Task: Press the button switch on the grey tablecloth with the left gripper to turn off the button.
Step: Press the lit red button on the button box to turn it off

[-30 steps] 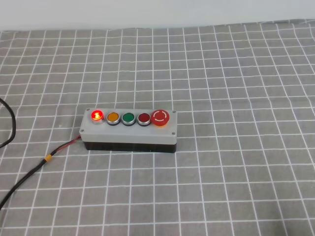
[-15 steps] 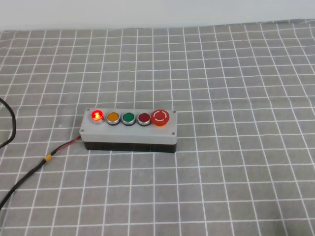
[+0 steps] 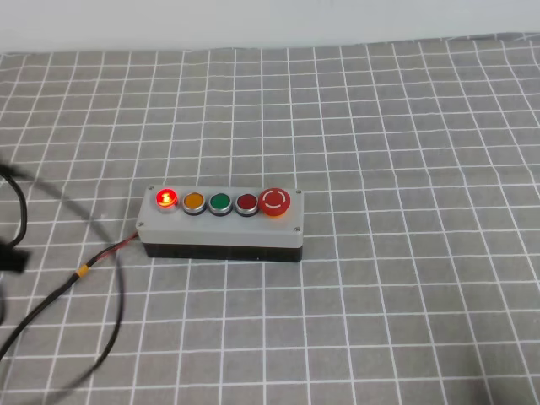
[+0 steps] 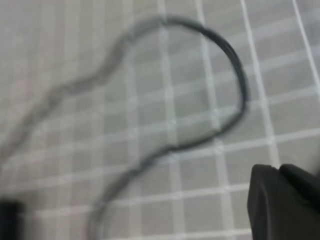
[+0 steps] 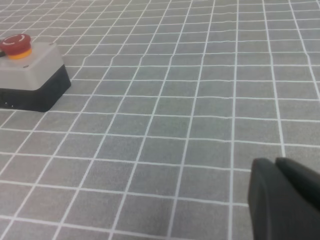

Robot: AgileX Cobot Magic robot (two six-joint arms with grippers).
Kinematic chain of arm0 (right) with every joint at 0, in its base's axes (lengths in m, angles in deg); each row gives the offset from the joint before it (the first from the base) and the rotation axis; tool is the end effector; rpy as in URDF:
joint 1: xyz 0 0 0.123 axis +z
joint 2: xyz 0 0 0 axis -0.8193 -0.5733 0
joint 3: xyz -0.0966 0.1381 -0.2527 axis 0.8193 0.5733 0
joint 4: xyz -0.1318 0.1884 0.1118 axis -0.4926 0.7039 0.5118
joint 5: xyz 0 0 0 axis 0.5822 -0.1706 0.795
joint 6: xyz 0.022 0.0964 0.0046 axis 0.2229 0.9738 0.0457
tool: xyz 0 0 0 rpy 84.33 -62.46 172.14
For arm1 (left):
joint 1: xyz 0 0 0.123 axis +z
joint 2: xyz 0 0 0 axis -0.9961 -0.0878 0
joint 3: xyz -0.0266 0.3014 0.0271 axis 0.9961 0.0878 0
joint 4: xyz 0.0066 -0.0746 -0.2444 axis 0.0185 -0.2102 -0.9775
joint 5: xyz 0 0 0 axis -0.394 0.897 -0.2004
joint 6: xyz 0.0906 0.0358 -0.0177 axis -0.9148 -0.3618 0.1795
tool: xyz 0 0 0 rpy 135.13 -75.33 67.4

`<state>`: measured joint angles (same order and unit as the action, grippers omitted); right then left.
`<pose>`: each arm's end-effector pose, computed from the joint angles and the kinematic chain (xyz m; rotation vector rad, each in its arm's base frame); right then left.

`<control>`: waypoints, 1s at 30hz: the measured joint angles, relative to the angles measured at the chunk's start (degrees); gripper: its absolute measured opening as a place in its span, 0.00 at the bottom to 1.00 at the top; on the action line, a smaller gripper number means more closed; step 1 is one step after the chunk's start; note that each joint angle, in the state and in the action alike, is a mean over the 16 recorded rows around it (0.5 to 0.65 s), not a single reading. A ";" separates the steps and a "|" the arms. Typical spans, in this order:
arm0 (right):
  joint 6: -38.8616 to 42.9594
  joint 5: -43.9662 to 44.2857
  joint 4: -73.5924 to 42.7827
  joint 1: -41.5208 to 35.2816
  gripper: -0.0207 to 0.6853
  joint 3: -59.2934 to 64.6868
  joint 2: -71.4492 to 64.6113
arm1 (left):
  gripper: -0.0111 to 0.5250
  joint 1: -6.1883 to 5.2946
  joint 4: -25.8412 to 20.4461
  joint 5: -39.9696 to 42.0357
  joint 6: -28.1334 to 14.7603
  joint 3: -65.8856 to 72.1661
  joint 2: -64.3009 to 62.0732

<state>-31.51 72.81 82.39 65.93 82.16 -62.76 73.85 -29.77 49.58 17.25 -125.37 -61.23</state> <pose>0.0435 0.0171 0.1727 -0.1124 1.8341 0.3056 0.2043 -0.0026 0.3028 0.4258 2.2227 0.5209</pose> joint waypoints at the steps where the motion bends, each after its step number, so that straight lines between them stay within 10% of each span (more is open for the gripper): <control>1: 0.00 0.00 0.00 0.00 0.01 0.00 0.00 | 0.01 0.00 -3.50 -2.34 -1.77 -2.68 -3.49; 15: 0.00 0.00 0.00 0.00 0.01 0.00 0.00 | 0.01 -0.01 -43.56 -20.51 -24.39 -32.24 -30.05; 23: 0.00 0.00 0.00 0.00 0.01 0.00 0.00 | 0.01 -0.70 -51.73 -23.12 -29.60 -41.58 -35.54; 30: 0.00 0.00 0.00 0.00 0.01 0.00 0.00 | 0.01 -3.57 -50.36 -24.89 -29.22 -46.41 -41.53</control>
<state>-31.51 72.81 82.39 65.93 82.16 -62.76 70.28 -80.13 24.68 -11.96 -171.78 -102.76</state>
